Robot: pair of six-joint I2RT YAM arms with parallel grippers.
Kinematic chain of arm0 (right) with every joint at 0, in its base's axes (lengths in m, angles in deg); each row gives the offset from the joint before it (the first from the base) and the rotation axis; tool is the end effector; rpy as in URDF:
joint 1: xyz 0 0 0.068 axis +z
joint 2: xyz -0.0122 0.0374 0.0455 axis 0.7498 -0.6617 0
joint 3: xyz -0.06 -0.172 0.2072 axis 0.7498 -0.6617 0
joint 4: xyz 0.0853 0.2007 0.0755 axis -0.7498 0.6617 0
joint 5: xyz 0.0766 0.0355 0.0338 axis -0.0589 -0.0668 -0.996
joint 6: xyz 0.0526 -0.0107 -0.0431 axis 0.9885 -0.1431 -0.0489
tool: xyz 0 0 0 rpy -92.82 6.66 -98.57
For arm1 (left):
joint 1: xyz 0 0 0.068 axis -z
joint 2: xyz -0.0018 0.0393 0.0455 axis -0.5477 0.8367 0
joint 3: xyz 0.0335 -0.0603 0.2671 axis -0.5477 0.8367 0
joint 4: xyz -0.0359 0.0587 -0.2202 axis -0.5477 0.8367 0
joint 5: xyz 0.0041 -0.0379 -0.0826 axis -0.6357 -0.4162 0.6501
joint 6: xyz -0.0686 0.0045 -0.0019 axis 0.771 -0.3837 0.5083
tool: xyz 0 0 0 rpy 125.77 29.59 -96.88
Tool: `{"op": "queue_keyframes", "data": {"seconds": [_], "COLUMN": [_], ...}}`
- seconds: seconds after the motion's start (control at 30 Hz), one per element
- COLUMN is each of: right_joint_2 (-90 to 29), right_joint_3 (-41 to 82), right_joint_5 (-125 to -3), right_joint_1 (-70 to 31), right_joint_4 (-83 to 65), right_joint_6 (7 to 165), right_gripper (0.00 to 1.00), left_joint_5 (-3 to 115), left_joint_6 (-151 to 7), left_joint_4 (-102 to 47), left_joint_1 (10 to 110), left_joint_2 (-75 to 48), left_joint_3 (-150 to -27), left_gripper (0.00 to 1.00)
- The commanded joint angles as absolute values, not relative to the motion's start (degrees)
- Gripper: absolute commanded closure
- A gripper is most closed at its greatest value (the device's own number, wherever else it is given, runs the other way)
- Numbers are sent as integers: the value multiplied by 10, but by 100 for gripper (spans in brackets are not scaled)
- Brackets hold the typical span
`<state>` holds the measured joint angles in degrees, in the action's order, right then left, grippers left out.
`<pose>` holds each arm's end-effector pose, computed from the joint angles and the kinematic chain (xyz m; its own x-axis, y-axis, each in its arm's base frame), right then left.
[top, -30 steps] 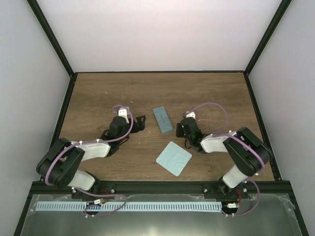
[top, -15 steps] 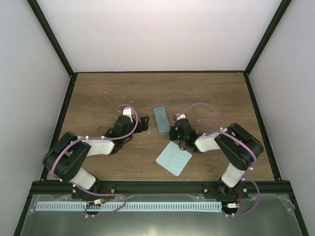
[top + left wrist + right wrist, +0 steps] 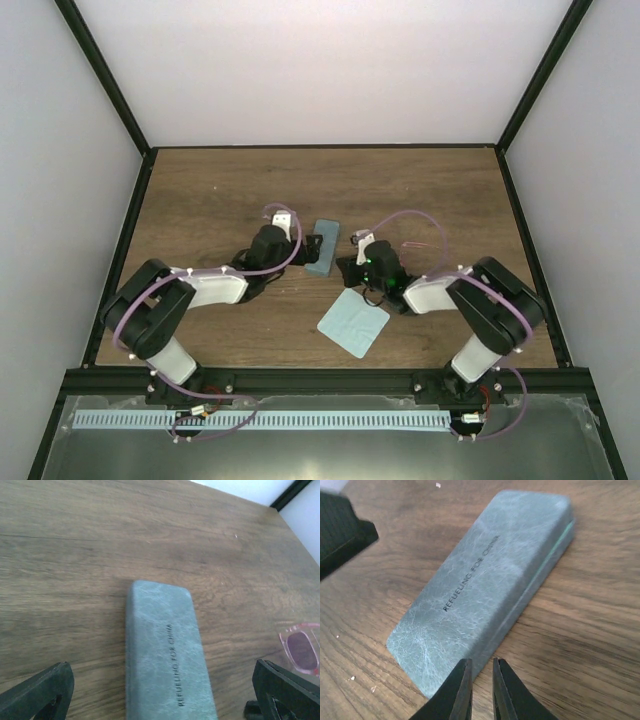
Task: Organize the sunglasses
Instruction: Adjust the sunglasses case at the center of the board, then pick up the sunglasses case from the center of the board.
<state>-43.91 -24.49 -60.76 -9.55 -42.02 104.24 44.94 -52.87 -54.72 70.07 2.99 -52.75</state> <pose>0.2298 0.1912 0.1475 -0.6545 0.0159 -0.7559 -0.4380 0.8069 0.3962 0.2536 -0.1865 0.1830 -0.5907 -0.2024 -0.7811 0.2980 0.8449 -0.4443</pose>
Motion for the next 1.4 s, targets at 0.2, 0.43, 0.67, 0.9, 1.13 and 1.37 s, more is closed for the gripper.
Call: {"op": "queue_keyframes", "data": {"seconds": [0.2, 0.43, 0.67, 0.9, 1.13, 1.37], "right_joint_2": [-210, -80, -42, -55, -66, -71], "right_joint_3": [-347, -387, -391, -386, -385, -384], "right_joint_5": [-530, -500, -501, -497, -498, -492], "right_joint_1": [-123, -129, -133, -132, -132, -132], "right_joint_4": [-404, -344, -320, -316, -319, -317], "right_joint_6": [1048, 1036, 1036, 1035, 1036, 1036], "right_gripper": [86, 81, 73, 72, 72, 72], "left_joint_5": [373, 341, 368, 338, 362, 351], "left_joint_6": [-628, -668, -684, -678, -673, -669], "left_joint_4": [-404, -291, -265, -253, -267, -267], "left_joint_1": [776, 776, 777, 778, 778, 778], "left_joint_2": [89, 156, 200, 217, 199, 199], "left_joint_3": [-653, -747, -779, -788, -776, -775], "left_gripper": [0, 0, 0, 2, 4, 12]}}
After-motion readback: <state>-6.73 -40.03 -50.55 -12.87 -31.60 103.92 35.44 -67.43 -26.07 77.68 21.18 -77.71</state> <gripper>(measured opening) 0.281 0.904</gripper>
